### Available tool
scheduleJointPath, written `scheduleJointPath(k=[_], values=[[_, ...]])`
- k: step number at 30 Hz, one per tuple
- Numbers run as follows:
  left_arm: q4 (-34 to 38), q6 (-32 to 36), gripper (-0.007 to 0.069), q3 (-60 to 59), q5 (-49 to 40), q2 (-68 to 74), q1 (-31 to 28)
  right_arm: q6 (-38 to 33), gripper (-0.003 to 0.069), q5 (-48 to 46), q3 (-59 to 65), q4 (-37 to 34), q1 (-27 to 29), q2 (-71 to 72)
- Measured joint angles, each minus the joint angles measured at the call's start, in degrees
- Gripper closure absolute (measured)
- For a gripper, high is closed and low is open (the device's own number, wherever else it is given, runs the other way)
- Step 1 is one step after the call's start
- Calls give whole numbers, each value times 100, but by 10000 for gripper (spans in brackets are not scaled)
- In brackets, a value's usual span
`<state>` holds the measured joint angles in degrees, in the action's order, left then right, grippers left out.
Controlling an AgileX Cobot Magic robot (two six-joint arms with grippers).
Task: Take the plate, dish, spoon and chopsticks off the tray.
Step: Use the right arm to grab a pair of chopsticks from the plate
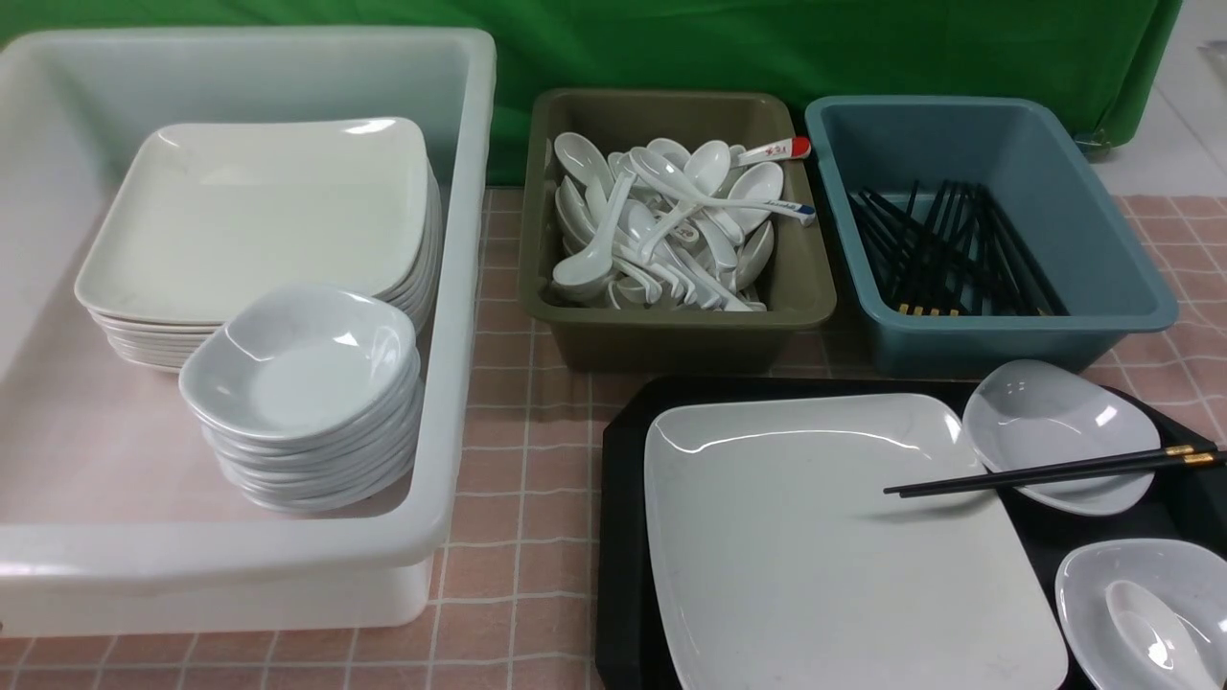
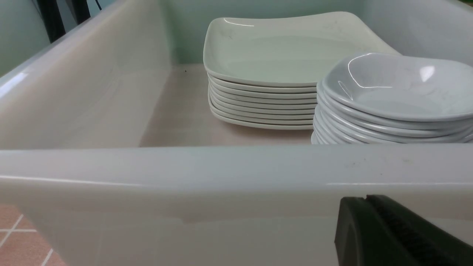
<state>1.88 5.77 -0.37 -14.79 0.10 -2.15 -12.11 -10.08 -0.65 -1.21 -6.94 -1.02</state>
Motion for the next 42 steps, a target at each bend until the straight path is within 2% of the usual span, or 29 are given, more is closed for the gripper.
scheduleJointPath(k=[3, 4, 5, 6, 7, 11, 12, 13, 16, 20, 21, 24, 26, 27, 32, 35, 36, 37, 38, 42], values=[[0, 0, 601, 0, 0, 0, 0, 84, 412, 0, 0, -5, 0, 0], [0, 0, 601, 0, 0, 0, 0, 448, 412, 29, 0, -52, 0, 0], [0, 0, 601, 0, 0, 0, 0, 517, 412, 42, 0, -70, 0, 0], [0, 0, 601, 0, 0, 0, 0, 1455, 412, 111, 11, -354, 0, 0], [0, 0, 601, 0, 0, 0, 0, 1570, 412, 111, 10, -386, 0, 0], [0, 0, 602, 0, 0, 0, 0, 3689, 412, 196, 28, -704, 0, 0], [0, 0, 602, 0, 0, 0, 0, 3760, 412, 196, 28, -710, 0, 0], [0, 0, 602, 0, 0, 0, 0, 4244, 412, 202, 28, -746, 0, 0], [0, 0, 602, 0, 0, 0, 0, 4580, 412, 251, 34, -776, 0, 0], [0, 0, 602, 0, 0, 0, 0, 4636, 447, 342, 33, -825, 0, 0], [0, 0, 602, 0, 0, 0, 0, 4563, 495, 280, -102, -835, 0, 0], [0, 0, 602, 0, 0, 0, 0, 3856, 615, 157, -942, -839, 0, -178], [0, 0, 602, 0, 0, 0, 0, 3171, 627, -336, -2002, -613, 0, -664], [0, 0, 602, 0, 0, 0, 0, 3132, 627, -475, -2086, -541, 0, -777], [0, -15, 602, 0, 0, 0, 0, 2750, 629, -3116, -3986, 814, 0, -2830], [0, -10, 602, 0, 0, 0, 0, 2512, 629, -3917, -4450, 1265, 0, -3894], [0, -10, 602, 0, 0, 0, 0, 2164, 621, -4331, -4804, 1502, 0, -4727], [0, -10, 602, 0, 0, 0, 0, 2124, 619, -4359, -4841, 1517, 0, -4727], [0, -16, 601, 0, 0, 0, 0, 1822, 592, -4504, -5148, 1579, 0, -5439], [0, -16, 601, 0, 0, 0, 0, 1431, 455, -4564, -5817, 1642, 0, -6954]])
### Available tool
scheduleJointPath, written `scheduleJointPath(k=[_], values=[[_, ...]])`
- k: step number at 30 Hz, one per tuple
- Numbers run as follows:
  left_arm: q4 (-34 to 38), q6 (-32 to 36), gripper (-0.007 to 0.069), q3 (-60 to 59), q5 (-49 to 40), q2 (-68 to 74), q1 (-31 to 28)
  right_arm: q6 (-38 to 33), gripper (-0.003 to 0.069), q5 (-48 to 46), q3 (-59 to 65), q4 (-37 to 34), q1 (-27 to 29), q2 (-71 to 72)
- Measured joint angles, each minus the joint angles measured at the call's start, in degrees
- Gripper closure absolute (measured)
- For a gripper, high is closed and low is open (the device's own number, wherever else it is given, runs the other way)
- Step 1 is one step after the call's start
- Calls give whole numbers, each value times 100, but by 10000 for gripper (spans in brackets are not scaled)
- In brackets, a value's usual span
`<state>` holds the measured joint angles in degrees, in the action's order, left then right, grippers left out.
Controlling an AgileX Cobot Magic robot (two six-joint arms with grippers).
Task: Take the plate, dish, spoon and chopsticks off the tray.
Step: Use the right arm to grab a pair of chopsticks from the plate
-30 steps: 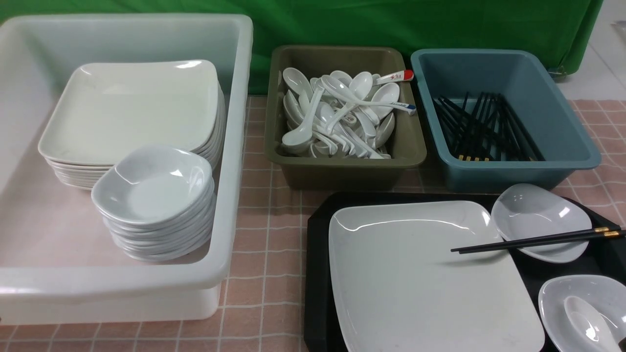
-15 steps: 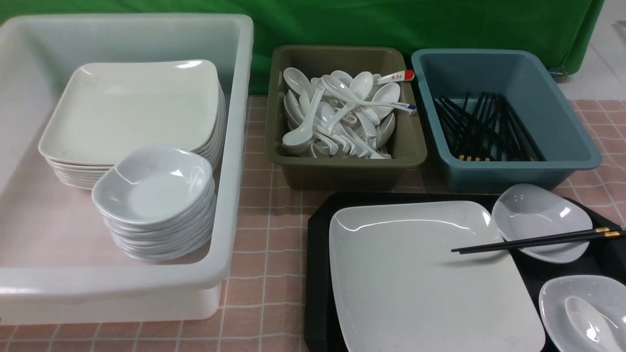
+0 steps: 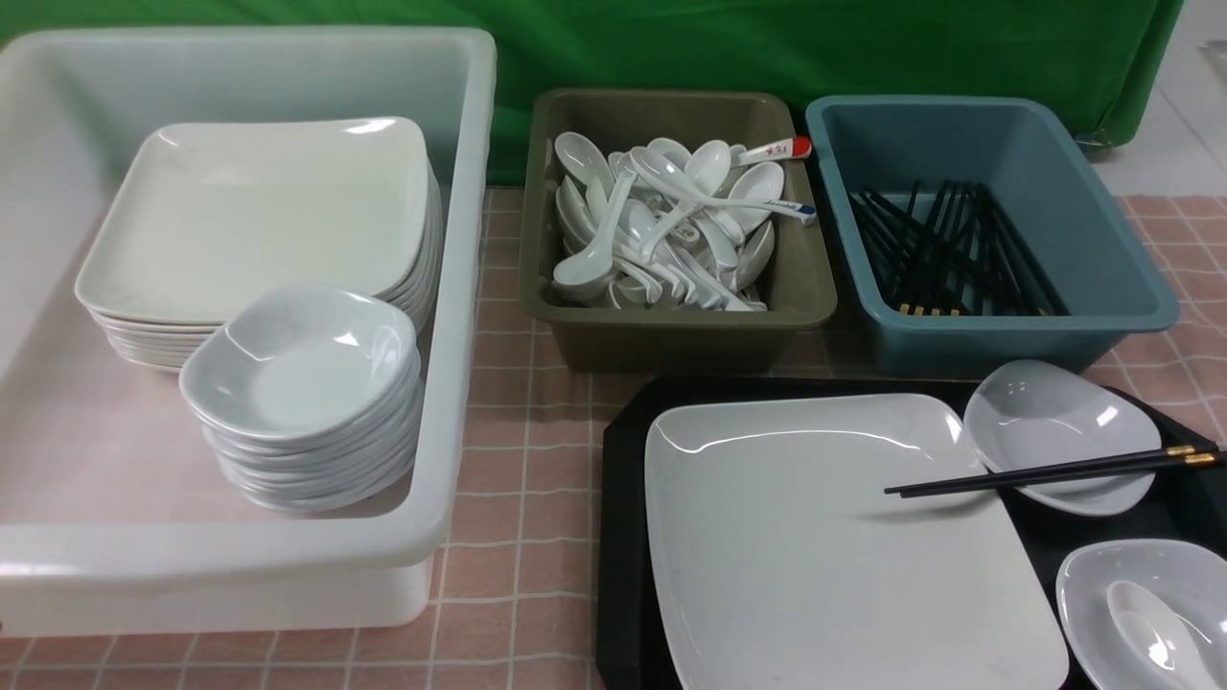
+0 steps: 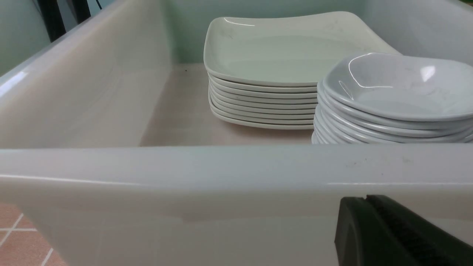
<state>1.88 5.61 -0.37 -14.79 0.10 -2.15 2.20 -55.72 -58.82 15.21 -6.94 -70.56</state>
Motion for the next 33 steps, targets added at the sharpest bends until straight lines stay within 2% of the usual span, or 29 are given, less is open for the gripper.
scheduleJointPath(k=[1, 3, 6, 7, 11, 12, 20, 27, 33], values=[[0, 0, 601, 0, 0, 0, 0, -137, 395, 0, -242, 0, 0, -428], [0, 5, 601, 0, 0, 0, 0, -423, 319, 0, -609, 0, 0, -1013], [0, 5, 601, 0, 0, 0, 0, -1125, 260, 6, -1175, 4, 0, -1853], [0, 5, 601, 0, 0, 0, 0, -1242, 257, 6, -1239, 4, 0, -1950], [0, 5, 601, 0, 0, 0, 0, -2539, 246, -104, -1715, 4, 0, -2812], [0, 5, 601, 0, 0, 0, 0, -2583, 246, -104, -1723, 4, 0, -2812], [0, 5, 601, 0, 0, 0, 0, -4945, 245, 177, -1763, 4, 0, -3504], [0, 5, 602, 0, 0, 0, 0, -5737, 242, 822, -1782, -1, 0, -3739], [0, 5, 602, 0, 0, 0, 0, -6037, 170, 951, -1782, -1, 0, -3920]])
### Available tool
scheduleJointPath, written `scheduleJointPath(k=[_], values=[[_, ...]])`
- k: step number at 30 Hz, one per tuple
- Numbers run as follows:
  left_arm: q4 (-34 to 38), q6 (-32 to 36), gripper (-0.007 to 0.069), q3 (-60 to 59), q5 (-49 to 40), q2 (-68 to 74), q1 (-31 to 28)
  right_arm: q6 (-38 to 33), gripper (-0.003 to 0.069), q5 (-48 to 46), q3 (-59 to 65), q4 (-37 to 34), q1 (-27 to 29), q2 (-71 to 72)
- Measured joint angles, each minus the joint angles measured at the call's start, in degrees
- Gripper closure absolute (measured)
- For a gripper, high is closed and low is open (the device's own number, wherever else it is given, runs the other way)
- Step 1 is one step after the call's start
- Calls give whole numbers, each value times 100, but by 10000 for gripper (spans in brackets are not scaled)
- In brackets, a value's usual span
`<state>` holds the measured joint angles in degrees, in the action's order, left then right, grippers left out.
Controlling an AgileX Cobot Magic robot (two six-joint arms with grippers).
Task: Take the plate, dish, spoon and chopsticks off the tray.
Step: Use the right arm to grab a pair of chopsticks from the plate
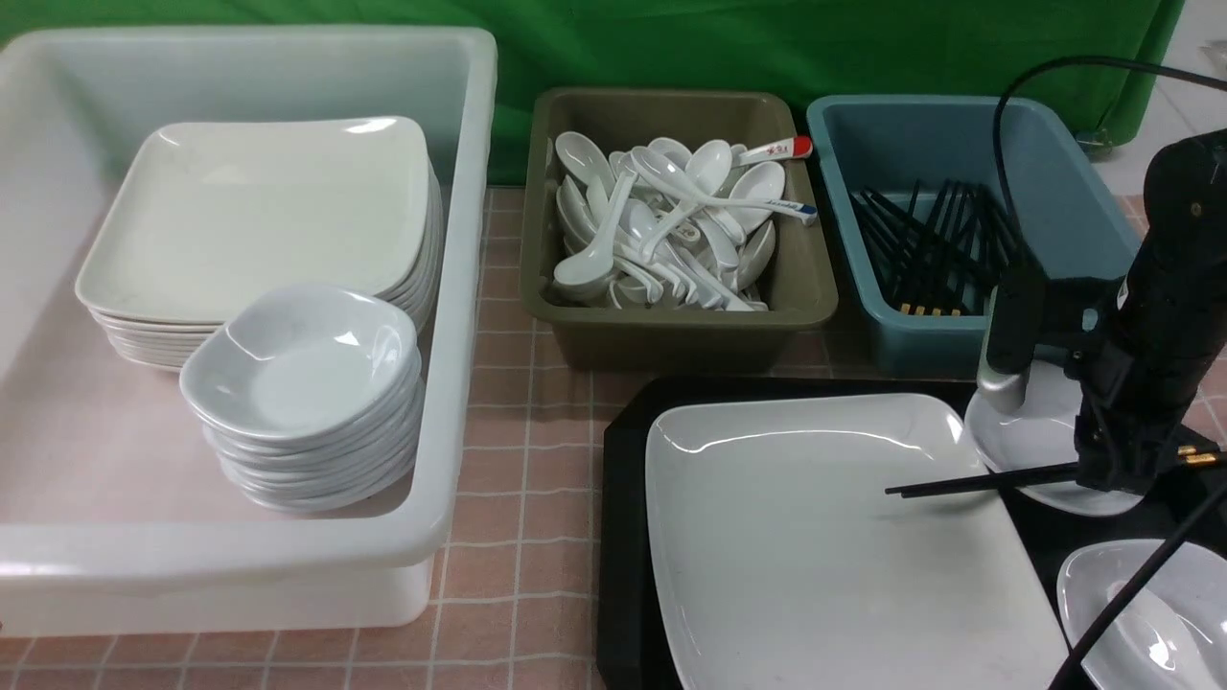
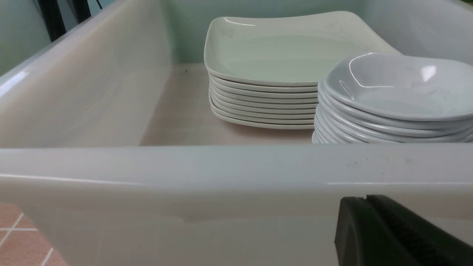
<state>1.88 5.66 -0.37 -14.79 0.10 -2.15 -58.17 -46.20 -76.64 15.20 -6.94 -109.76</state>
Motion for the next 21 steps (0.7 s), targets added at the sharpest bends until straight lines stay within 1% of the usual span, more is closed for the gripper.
scheduleJointPath(k=[2, 5, 14, 21], values=[[0, 0, 602, 0, 0, 0, 0, -115, 130, 97, 0, 0, 0, 1], [0, 6, 602, 0, 0, 0, 0, -256, 104, 162, 0, 0, 0, -39], [0, 13, 602, 0, 0, 0, 0, -692, 97, 343, 0, 0, 0, -291], [0, 13, 601, 0, 0, 0, 0, -755, 104, 540, 0, 0, 0, -329]])
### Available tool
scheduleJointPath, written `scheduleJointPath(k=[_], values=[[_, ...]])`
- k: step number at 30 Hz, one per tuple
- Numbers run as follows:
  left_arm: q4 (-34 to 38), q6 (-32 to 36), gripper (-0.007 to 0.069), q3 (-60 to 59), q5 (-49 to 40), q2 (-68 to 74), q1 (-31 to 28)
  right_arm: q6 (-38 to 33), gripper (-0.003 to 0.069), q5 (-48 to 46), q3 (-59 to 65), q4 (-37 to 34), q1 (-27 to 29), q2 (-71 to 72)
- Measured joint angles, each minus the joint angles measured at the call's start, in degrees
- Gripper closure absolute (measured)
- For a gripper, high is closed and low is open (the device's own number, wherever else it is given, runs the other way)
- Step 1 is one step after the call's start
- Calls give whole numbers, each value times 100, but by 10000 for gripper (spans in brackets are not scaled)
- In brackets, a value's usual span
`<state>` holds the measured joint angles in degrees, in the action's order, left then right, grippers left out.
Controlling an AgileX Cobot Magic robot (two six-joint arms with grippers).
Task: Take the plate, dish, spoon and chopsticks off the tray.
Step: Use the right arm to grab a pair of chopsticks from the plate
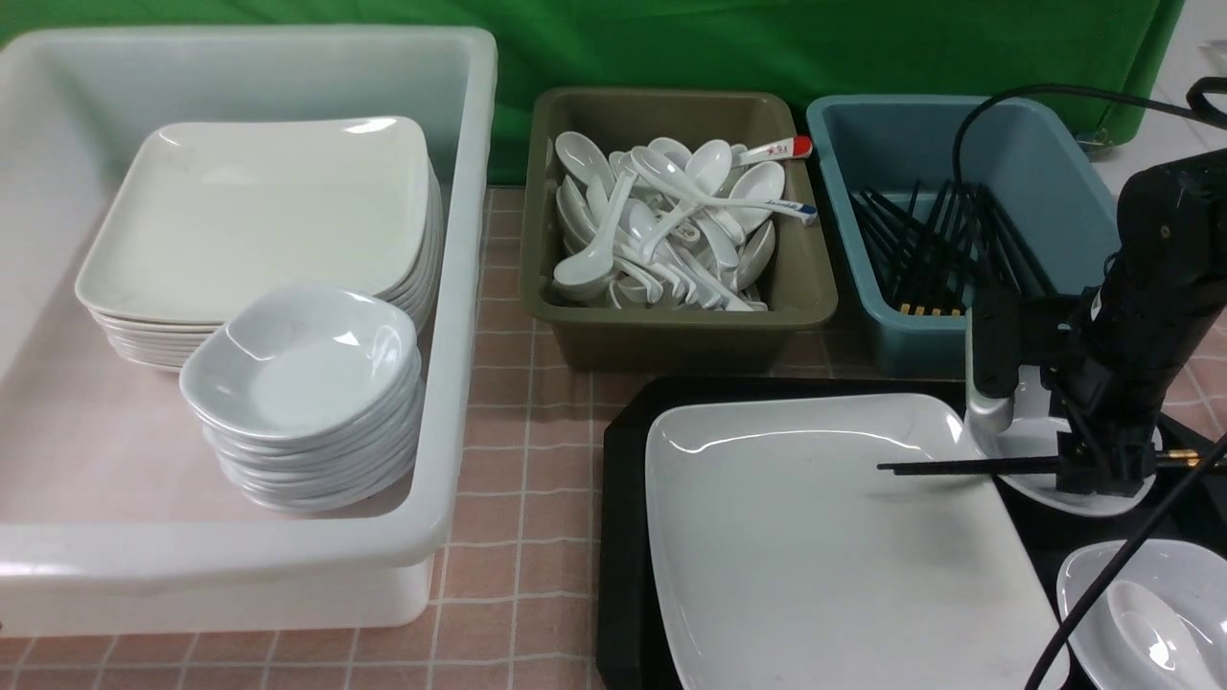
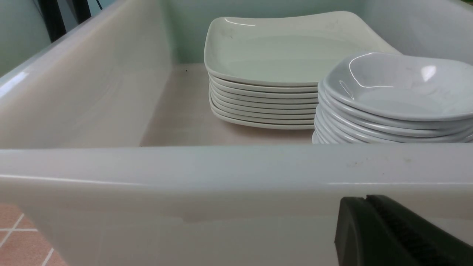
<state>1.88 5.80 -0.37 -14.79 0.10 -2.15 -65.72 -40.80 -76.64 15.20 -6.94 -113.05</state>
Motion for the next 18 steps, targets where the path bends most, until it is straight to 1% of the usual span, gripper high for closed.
scheduleJointPath(k=[2, 4, 5, 7, 9, 15, 18], values=[[0, 0, 601, 0, 0, 0, 0, -8, 131, 52, 0, 0, 0, -12], [0, 0, 601, 0, 0, 0, 0, -13, 175, 95, 0, 0, 0, -12], [0, 0, 601, 0, 0, 0, 0, -13, 180, 95, 0, 0, 0, -12], [0, 0, 601, 0, 0, 0, 0, -13, 238, 136, 0, 0, 0, -33], [0, 0, 601, 0, 0, 0, 0, -13, 273, 189, 0, 0, 0, -72], [0, 0, 601, 0, 0, 0, 0, 20, 316, 221, 0, 0, 0, -193], [0, 0, 601, 0, 0, 0, 0, 169, 418, 221, 0, 0, 0, -193]])
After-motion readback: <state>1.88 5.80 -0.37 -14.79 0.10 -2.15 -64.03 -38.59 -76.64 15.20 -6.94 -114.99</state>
